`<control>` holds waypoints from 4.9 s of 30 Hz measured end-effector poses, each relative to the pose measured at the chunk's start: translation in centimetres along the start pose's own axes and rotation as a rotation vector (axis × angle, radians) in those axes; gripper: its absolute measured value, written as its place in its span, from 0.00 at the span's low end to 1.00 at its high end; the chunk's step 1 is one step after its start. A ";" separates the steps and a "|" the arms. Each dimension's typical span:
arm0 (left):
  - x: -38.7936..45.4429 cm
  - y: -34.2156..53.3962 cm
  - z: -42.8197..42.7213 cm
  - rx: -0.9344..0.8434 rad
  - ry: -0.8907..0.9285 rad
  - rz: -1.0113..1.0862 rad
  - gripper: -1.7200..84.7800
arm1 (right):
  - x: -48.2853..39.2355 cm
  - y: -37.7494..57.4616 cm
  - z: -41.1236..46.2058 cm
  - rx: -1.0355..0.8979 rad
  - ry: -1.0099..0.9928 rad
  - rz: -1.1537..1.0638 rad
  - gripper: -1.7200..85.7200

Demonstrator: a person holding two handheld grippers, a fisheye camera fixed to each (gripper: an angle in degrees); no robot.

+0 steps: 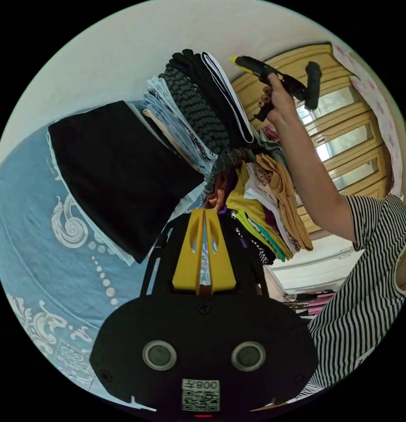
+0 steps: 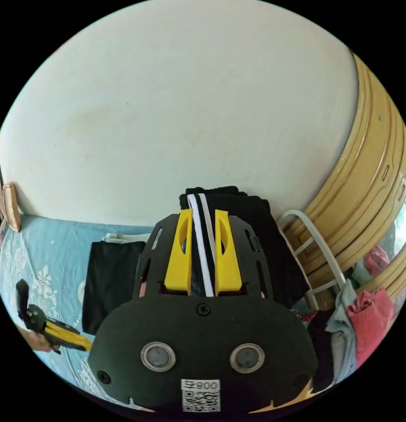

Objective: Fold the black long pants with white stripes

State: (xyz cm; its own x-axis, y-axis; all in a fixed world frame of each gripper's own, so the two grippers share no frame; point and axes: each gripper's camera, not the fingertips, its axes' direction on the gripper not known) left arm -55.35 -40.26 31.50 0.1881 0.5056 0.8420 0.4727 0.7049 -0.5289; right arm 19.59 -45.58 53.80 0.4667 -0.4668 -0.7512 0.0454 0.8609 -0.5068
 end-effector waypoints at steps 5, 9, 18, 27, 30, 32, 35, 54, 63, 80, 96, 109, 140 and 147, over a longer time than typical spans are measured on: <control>0.7 7.7 0.6 -0.030 0.066 -0.024 0.02 | 2.5 -0.4 0.6 -0.125 0.016 -0.083 0.11; 0.6 13.5 0.2 -0.033 0.080 -0.067 0.02 | 5.4 0.6 -0.9 -0.137 0.124 -0.092 0.06; 1.1 29.2 -2.9 0.008 0.104 -0.097 0.02 | 16.5 4.5 -13.7 0.032 -0.196 0.134 0.04; 4.5 46.5 -8.2 0.125 0.058 -0.013 0.02 | 20.8 8.1 -32.5 0.313 -0.545 0.087 0.04; 6.1 52.8 -11.2 0.194 0.001 0.034 0.02 | 20.7 9.1 -39.2 0.402 -0.621 0.032 0.04; 7.4 58.4 -14.1 0.274 -0.070 0.062 0.03 | 20.4 9.9 -43.0 0.449 -0.676 0.004 0.04; 9.3 66.3 -18.3 0.409 -0.160 0.065 0.04 | 19.9 11.7 -49.4 0.522 -0.785 -0.018 0.04; 26.1 123.2 -29.0 0.777 -0.511 -0.139 0.14 | 6.6 22.7 -77.5 0.312 -1.374 -0.203 0.04; 26.3 137.0 -29.8 0.805 -0.602 -0.240 0.16 | -0.9 25.9 -85.1 0.205 -1.455 -0.355 0.04; 22.1 142.6 -28.6 0.550 -0.636 -0.218 0.05 | -4.4 27.4 -92.0 0.170 -1.321 -0.340 0.04; 19.1 148.3 -31.7 0.613 -0.608 -0.286 0.10 | -12.0 27.4 -92.0 0.089 -1.412 -0.303 0.04; 20.5 149.7 -40.9 0.743 -0.844 -0.350 0.02 | -14.3 25.1 -86.8 0.086 -1.281 -0.085 0.04; 9.8 145.0 -26.1 0.081 -0.705 -0.546 0.02 | -41.3 43.1 -67.1 -0.666 -0.736 -0.408 0.13; 8.0 143.5 -25.9 0.079 -0.710 -0.521 0.02 | -45.4 40.5 -65.9 -0.732 -0.633 -0.451 0.06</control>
State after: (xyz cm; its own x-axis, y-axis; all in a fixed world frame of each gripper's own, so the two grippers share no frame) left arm 36.25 52.01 -34.90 -0.6265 0.2814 0.7268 0.2832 0.9510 -0.1240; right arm -57.94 -2.84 39.48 0.9225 -0.3409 -0.1811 -0.1150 0.2050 -0.9720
